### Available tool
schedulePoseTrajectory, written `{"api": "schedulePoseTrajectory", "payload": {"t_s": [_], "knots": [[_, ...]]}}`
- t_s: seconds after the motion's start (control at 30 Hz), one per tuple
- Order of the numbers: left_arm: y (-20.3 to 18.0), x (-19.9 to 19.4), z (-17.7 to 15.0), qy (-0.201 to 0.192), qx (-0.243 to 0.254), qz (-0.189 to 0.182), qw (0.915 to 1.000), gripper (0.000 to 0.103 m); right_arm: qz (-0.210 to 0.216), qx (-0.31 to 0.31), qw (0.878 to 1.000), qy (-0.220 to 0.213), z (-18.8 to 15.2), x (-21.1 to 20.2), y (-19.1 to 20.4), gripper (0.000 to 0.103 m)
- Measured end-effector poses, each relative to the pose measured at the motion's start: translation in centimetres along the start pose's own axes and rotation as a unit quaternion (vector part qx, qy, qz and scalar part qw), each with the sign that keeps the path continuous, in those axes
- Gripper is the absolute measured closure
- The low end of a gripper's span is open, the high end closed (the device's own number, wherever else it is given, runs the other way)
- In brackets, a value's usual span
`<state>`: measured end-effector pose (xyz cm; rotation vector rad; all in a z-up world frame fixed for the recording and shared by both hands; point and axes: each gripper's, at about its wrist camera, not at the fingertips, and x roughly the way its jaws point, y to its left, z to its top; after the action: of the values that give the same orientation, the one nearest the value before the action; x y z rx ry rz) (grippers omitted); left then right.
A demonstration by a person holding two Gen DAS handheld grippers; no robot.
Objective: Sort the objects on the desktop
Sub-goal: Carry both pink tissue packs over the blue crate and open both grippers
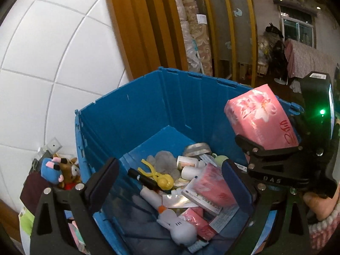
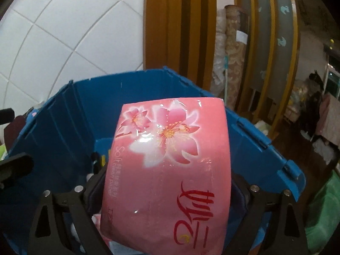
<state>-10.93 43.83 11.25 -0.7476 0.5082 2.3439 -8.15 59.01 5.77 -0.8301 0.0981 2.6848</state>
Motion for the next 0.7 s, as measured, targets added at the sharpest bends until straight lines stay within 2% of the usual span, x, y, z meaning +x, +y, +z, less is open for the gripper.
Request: {"api": "schedulePoseTrajectory", "payload": {"t_s": [0.17,0.47,0.7], "knots": [[0.15,-0.08,-0.11,-0.004,-0.002,0.000,1.0000,0.005,-0.005,0.015,1.000,-0.015,-0.31,-0.85,0.17,0.001],[0.40,-0.11,-0.10,-0.008,-0.011,-0.006,0.9999,0.005,-0.030,0.004,0.999,-0.045,-0.16,-1.28,0.50,0.001],[0.62,-0.20,-0.26,-0.011,-0.020,-0.006,0.9997,0.005,-0.036,0.002,0.998,-0.051,-0.11,-1.17,0.50,0.001]]}}
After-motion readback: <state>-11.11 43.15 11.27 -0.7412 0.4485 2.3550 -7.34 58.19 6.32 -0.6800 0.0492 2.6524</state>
